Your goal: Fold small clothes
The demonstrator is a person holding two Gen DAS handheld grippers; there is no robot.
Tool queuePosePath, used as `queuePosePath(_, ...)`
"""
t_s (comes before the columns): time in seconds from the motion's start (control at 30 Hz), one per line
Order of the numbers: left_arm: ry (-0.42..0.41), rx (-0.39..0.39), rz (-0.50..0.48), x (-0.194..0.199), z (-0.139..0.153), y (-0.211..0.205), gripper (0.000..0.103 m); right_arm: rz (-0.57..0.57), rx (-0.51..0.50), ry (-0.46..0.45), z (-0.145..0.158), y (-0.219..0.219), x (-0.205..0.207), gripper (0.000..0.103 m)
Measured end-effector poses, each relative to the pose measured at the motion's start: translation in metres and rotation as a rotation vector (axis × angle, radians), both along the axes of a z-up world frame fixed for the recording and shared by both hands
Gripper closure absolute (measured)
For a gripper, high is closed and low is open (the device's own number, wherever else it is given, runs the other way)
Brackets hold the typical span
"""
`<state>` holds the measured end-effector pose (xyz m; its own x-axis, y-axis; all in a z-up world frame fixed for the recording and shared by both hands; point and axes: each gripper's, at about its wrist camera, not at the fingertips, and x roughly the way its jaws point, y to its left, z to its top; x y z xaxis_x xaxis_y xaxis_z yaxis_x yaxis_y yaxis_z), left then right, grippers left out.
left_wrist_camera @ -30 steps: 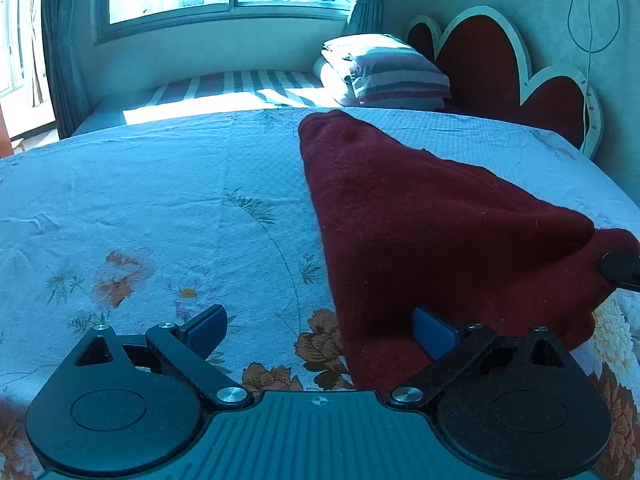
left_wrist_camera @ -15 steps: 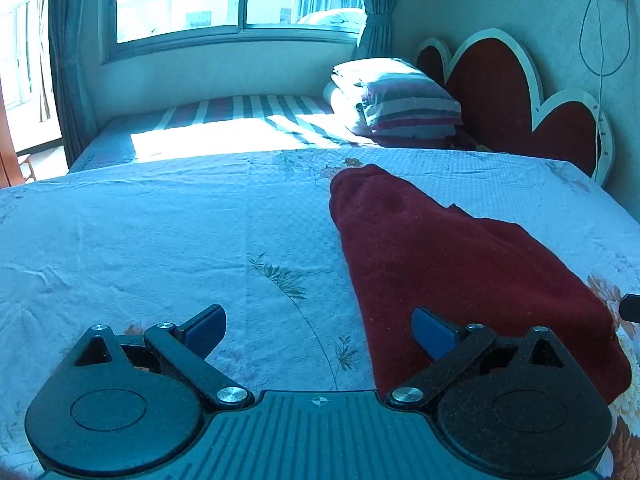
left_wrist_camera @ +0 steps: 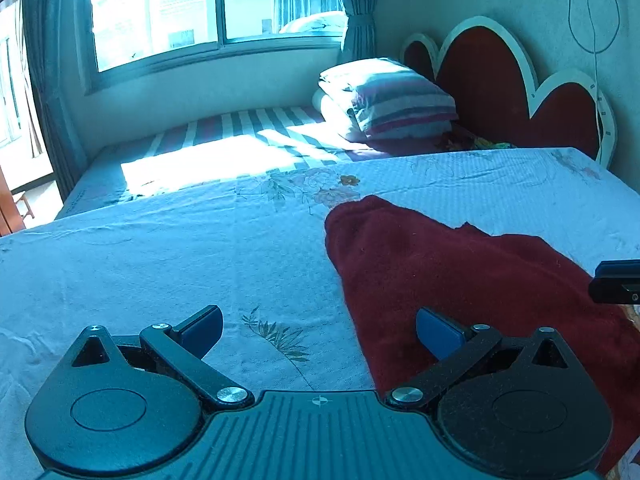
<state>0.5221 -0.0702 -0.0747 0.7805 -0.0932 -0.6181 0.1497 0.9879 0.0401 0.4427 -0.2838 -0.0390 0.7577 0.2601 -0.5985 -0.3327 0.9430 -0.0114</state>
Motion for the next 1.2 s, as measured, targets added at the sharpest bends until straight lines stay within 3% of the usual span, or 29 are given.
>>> queuePosePath(0.1, 0.036, -0.016, 0.01, 0.016, -0.013, -0.005, 0.0, 0.065, 0.001, 0.027, -0.004, 0.021, 0.029, 0.081)
queuePosePath(0.17, 0.052, -0.043, 0.025, 0.02, -0.016, -0.001, 0.0, 0.028, -0.095, 0.113, -0.028, 0.028, 0.051, 0.079)
queuePosePath(0.27, 0.019, -0.064, 0.029, 0.019, -0.003, 0.002, 0.0, 0.004, 0.008, 0.146, -0.031, 0.01, 0.057, 0.077)
queuePosePath(0.33, 0.017, -0.073, 0.02, 0.026, -0.001, -0.001, 0.0, 0.005, -0.015, 0.096, -0.018, 0.011, 0.052, 0.076)
queuePosePath(0.47, 0.053, -0.02, 0.017, 0.044, -0.013, -0.013, 0.0, -0.016, 0.038, 0.057, -0.008, 0.012, 0.067, 0.068)
queuePosePath(0.57, 0.068, -0.002, 0.03, 0.048, -0.017, -0.014, 0.0, -0.015, -0.052, 0.16, -0.032, 0.02, 0.086, 0.068)
queuePosePath(0.9, 0.061, 0.021, 0.029, 0.045, -0.009, -0.012, 0.0, -0.006, -0.099, 0.12, -0.033, 0.027, 0.08, 0.067)
queuePosePath(1.03, 0.01, -0.063, 0.02, 0.02, 0.017, 0.001, 0.0, -0.02, -0.074, 0.076, -0.012, 0.02, 0.067, 0.068)
queuePosePath(1.1, 0.033, -0.122, 0.0, 0.008, 0.016, 0.005, 0.0, -0.018, -0.026, 0.06, -0.001, 0.012, 0.051, 0.067)
queuePosePath(1.2, 0.073, -0.127, -0.047, 0.0, 0.002, -0.002, 0.0, -0.006, -0.01, 0.046, -0.001, 0.007, 0.034, 0.066)
